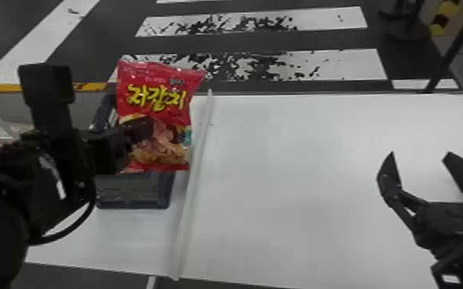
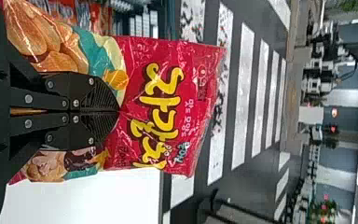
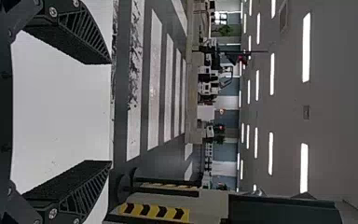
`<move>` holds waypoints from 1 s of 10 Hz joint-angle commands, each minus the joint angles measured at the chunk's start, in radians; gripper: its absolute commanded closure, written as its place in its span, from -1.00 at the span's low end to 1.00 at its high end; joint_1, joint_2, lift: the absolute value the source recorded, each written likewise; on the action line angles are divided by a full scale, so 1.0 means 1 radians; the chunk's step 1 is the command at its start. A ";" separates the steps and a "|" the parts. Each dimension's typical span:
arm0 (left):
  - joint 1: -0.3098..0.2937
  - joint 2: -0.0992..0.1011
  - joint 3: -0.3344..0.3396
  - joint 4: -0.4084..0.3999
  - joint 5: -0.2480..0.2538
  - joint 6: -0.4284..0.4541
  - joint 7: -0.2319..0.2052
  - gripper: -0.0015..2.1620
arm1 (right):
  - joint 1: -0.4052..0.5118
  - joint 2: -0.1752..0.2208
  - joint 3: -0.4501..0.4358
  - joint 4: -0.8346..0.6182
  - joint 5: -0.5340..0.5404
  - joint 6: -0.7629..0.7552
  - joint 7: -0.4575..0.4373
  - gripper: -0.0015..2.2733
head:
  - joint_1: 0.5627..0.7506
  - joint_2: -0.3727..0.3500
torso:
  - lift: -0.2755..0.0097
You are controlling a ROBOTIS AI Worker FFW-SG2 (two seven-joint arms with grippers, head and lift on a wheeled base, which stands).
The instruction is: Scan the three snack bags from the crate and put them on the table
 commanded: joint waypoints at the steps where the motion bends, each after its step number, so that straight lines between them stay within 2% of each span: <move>1: 0.002 -0.036 -0.113 0.001 -0.003 -0.001 -0.029 0.96 | -0.004 0.003 -0.008 -0.009 -0.007 0.000 0.000 -0.88 | 0.41 0.23 | 0.28; 2: 0.002 -0.053 -0.195 0.044 -0.031 -0.004 -0.055 0.96 | -0.012 0.009 -0.015 -0.021 -0.010 0.003 0.000 -0.88 | 0.41 0.06 | 0.28; 3: 0.005 -0.055 -0.270 0.093 -0.072 -0.013 -0.064 0.96 | -0.035 0.012 -0.014 -0.024 -0.015 0.006 0.000 -0.88 | 0.41 -0.12 | 0.28; 4: 0.005 -0.055 -0.351 0.167 -0.113 -0.059 -0.094 0.96 | -0.038 0.015 -0.020 -0.036 -0.021 0.003 0.000 -0.88 | 0.41 -0.26 | 0.28; 6: 0.002 -0.055 -0.454 0.355 -0.112 -0.200 -0.147 0.96 | -0.043 0.021 -0.031 -0.059 -0.036 0.003 0.000 -0.88 | 0.41 -0.45 | 0.28; 7: 0.002 -0.059 -0.509 0.444 -0.118 -0.304 -0.176 0.96 | -0.047 0.026 -0.031 -0.061 -0.038 0.006 0.000 -0.88 | 0.41 -0.57 | 0.28; 8: -0.001 -0.075 -0.554 0.523 -0.138 -0.406 -0.216 0.96 | -0.049 0.028 -0.026 -0.061 -0.039 0.006 0.002 -0.88 | 0.41 -0.71 | 0.28; 9: -0.012 -0.097 -0.581 0.593 -0.141 -0.442 -0.252 0.96 | -0.052 0.029 -0.024 -0.061 -0.039 0.006 0.002 -0.88 | 0.41 -0.81 | 0.28; 10: -0.021 -0.097 -0.607 0.657 -0.143 -0.485 -0.266 0.96 | -0.052 0.029 -0.024 -0.061 -0.043 0.006 0.003 -0.88 | 0.41 -0.93 | 0.28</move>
